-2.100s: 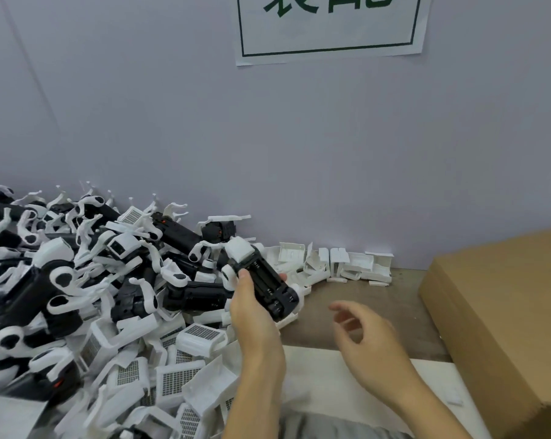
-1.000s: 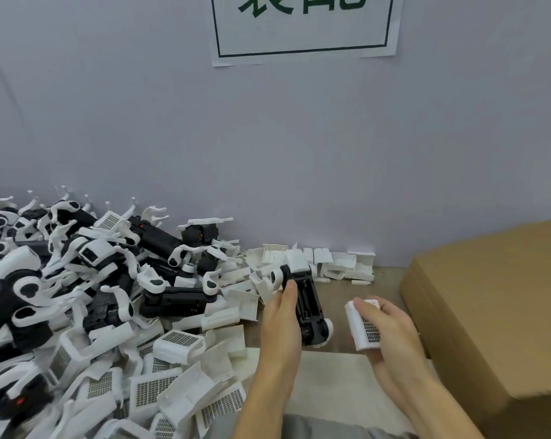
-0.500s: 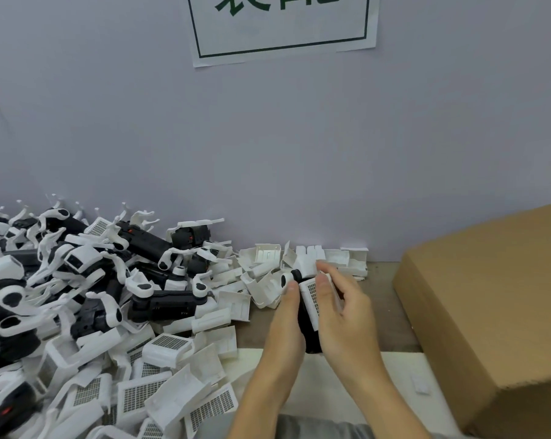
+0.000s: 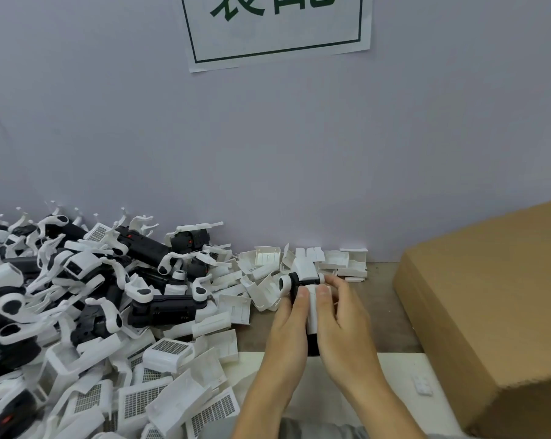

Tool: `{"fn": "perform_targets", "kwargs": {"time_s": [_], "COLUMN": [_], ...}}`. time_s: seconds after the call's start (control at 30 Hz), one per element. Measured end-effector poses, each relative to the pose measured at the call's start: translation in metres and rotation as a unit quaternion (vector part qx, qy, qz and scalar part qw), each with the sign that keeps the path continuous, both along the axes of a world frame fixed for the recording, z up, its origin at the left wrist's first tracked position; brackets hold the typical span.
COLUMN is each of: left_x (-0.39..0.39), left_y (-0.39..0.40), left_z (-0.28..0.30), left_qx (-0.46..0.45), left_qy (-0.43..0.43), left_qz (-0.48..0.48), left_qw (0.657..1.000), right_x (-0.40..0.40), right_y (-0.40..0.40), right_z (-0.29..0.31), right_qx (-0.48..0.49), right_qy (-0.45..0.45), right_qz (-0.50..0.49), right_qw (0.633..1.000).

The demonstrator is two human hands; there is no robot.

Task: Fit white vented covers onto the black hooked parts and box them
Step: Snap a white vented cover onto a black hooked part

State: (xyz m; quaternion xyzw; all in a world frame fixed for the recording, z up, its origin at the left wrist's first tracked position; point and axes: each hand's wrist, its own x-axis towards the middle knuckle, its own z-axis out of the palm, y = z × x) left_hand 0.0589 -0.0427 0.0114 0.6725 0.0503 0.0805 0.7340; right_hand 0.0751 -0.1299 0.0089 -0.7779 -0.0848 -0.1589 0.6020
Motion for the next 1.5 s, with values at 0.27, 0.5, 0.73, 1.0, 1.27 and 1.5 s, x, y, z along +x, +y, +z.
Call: {"fn": "perform_targets", "kwargs": {"time_s": [0.27,0.5,0.73,1.0,1.27,1.5], "left_x": [0.002,0.0035,0.0031,0.0031,0.0032,0.0042], "left_y": [0.0036,0.0027,0.0039,0.0068,0.0048,0.0042], "left_z": [-0.0009,-0.0038,-0.0044,-0.0026,-0.002,-0.0019], "left_qx": [-0.038,-0.04,-0.023,-0.049,-0.06,-0.044], "left_qy": [0.014,0.007,0.006,-0.015,-0.001,-0.008], "left_qz": [0.008,-0.008,-0.009,0.021,0.022,0.031], "left_qw": [0.999,0.999,1.0,0.998,0.998,0.999], "right_x": [-0.0027,-0.0003,-0.0004,-0.0026,-0.0036,-0.0066], "right_y": [-0.0005,-0.003,-0.003,-0.0004,-0.0025,-0.0025], "right_z": [0.0047,0.0022,0.004,0.0014,0.0075,0.0049], "right_qx": [-0.018,-0.017,-0.082,-0.134,-0.049,-0.127], "right_qy": [-0.02,-0.028,-0.046,-0.038,-0.068,-0.032], "right_qz": [0.009,-0.022,-0.016,0.026,-0.032,0.045], "right_qw": [1.0,0.999,0.995,0.99,0.996,0.99]}}
